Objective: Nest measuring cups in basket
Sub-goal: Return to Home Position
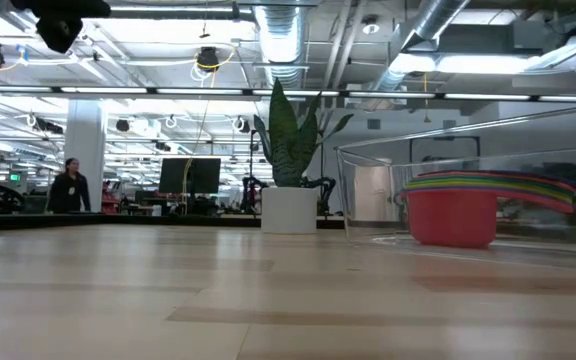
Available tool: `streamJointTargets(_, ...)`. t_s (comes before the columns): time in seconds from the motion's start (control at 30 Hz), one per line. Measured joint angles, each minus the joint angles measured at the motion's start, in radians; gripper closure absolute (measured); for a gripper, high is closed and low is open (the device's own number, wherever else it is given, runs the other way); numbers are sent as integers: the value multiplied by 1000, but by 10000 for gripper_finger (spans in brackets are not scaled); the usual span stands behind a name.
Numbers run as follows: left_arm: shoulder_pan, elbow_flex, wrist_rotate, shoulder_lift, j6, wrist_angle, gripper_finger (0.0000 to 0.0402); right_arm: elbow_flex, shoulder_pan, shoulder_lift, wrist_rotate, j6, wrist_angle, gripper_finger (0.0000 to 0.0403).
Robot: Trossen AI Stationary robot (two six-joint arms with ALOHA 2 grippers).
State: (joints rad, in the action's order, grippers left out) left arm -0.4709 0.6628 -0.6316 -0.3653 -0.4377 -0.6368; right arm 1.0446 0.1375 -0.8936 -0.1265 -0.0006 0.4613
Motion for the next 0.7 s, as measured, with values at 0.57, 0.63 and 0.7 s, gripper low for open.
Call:
streamJointTargets(0.57, 0, -488, 162, 367, 124, 573, 401, -641, 3, 499, -30, 82, -535, 242)
streamJointTargets(0.63, 4, -542, 156, 361, 119, 629, 401, -679, 3, 530, -29, 82, -566, 242)
streamJointTargets(0.7, 6, -577, 160, 353, 129, 705, 401, -728, 3, 557, -29, 85, -626, 242)
